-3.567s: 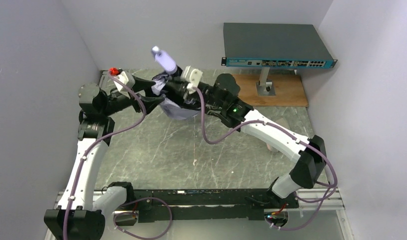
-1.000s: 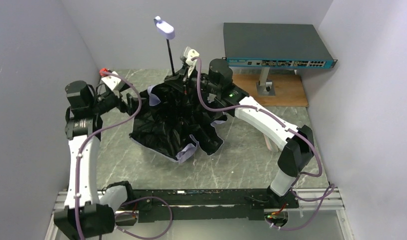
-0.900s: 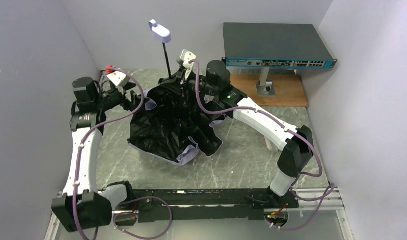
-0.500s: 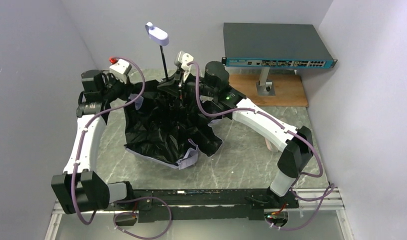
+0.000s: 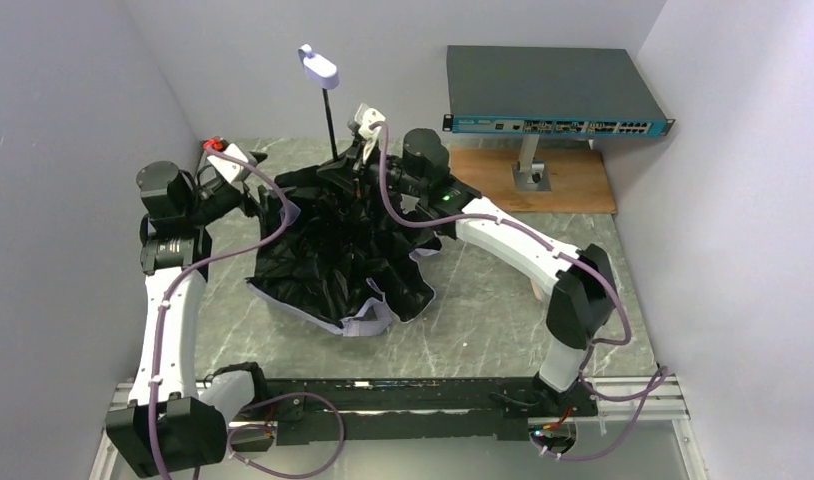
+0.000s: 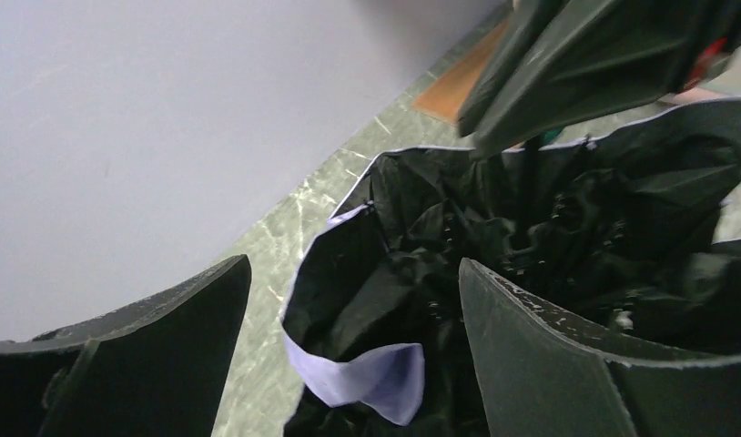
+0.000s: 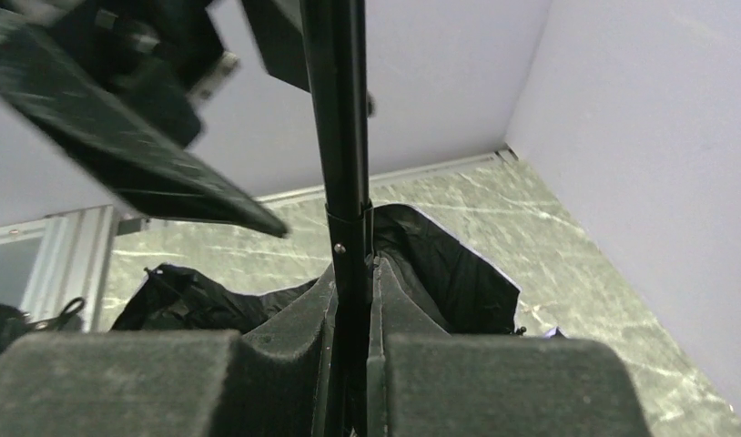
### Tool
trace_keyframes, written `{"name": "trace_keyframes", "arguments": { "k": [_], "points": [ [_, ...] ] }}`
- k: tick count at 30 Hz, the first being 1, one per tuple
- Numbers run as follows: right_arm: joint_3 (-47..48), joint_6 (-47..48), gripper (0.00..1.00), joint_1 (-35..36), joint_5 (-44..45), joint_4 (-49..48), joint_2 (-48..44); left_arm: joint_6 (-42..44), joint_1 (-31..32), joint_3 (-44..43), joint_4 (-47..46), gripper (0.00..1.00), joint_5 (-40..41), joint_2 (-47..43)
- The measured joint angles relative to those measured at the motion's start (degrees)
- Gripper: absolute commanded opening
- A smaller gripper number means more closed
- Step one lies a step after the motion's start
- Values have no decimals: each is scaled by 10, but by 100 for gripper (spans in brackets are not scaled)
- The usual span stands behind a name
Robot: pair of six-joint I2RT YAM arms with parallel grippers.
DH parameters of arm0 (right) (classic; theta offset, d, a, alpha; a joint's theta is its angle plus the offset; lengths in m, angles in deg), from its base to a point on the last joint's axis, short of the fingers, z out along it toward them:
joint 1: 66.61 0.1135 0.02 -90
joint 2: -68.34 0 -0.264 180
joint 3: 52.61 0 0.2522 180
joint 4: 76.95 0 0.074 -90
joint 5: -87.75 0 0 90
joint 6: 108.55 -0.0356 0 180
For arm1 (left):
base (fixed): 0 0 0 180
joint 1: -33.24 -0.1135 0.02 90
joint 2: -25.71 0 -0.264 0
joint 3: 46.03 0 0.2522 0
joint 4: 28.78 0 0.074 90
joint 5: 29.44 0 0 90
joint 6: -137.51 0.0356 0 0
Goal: Open the umbrella
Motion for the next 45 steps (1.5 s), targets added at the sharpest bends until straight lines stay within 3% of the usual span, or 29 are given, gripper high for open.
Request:
{"name": "trace_keyframes", "arguments": {
  "k": [4, 9, 18, 23, 28, 33, 37, 40, 45],
  "points": [
    [20, -4, 0, -13, 43, 6, 43, -37, 1, 15, -2, 91, -10, -14],
    [113, -42, 0, -71, 109, 16, 111, -117, -17, 16, -3, 95, 42, -16],
    [185, -97, 0, -38, 101, 12, 140, -204, -40, -123, 14, 98, 138, -6],
    [283, -105, 0, -108, 117, 21, 178, -206, -41, -137, 13, 96, 136, -12],
    [296, -89, 0, -54, 112, 12, 189, -201, -41, -126, 18, 94, 94, -1],
    [281, -93, 0, -63, 63, 26, 185, -158, -35, -100, 35, 85, 52, -2],
    [275, -83, 0, -82, 66, 29, 183, -72, 16, -78, 67, 74, 22, -4],
    [264, -71, 0, -54, 66, 29, 179, -37, 56, -26, 57, 64, 1, -18],
    [226, -65, 0, -7, 58, 29, 158, -9, 92, 24, 24, 58, 8, -13]
  ]
}}
